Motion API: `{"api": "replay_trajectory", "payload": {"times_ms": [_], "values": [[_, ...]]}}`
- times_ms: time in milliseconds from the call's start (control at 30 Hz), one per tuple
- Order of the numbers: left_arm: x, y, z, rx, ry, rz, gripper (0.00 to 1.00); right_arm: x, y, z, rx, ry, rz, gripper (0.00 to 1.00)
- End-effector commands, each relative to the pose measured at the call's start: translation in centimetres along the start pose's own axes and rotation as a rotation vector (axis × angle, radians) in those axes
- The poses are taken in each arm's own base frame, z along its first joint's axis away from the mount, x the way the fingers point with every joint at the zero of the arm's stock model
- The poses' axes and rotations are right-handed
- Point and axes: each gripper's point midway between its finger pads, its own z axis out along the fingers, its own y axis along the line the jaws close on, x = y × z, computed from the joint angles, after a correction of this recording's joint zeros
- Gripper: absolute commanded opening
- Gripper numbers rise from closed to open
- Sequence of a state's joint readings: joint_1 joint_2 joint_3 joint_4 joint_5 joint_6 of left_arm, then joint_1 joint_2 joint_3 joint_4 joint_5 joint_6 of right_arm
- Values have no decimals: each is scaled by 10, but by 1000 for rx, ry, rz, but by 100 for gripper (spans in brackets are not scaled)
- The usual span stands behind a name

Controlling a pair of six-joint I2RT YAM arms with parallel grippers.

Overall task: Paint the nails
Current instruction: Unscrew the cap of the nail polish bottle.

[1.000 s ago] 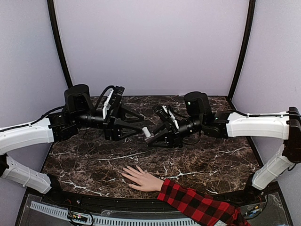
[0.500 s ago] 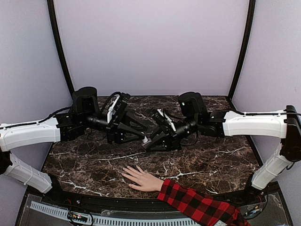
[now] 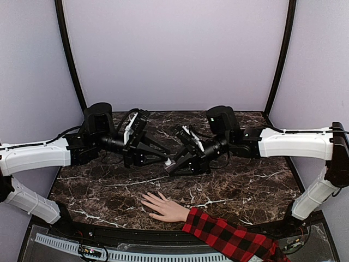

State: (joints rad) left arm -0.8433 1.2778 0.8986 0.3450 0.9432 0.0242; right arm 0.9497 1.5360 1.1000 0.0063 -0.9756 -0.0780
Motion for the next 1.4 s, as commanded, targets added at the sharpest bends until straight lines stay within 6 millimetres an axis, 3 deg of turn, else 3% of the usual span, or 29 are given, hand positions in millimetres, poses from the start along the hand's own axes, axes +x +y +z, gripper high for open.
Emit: {"api": "replay_trajectory", "payload": {"times_ms": [0,267,400,633,700,900,1033,1367], "values": [[-1,-5,-2,20,-16,9,18,-22,6,0,-18,-40,-69,4],[1,-2,-2,2,-18,4,31,-23,6,0,-20,-41,-69,4],[1,1,-2,-15,-17,4,25,-23,7,0,-21,-41,-71,3],[1,6,-2,-45,-16,1,4,-24,1,-3,19,-45,-76,3],[1,12,-3,-80,-12,-4,0,-26,-9,-5,89,-47,-74,3],[3,55,-6,-304,34,-114,0,-32,-48,-20,357,-63,-64,2],[3,74,-7,-386,36,-167,0,-37,-72,-33,521,-92,-50,2],[2,120,-29,-671,-52,-253,0,-51,-106,-44,706,-157,-13,2]]}}
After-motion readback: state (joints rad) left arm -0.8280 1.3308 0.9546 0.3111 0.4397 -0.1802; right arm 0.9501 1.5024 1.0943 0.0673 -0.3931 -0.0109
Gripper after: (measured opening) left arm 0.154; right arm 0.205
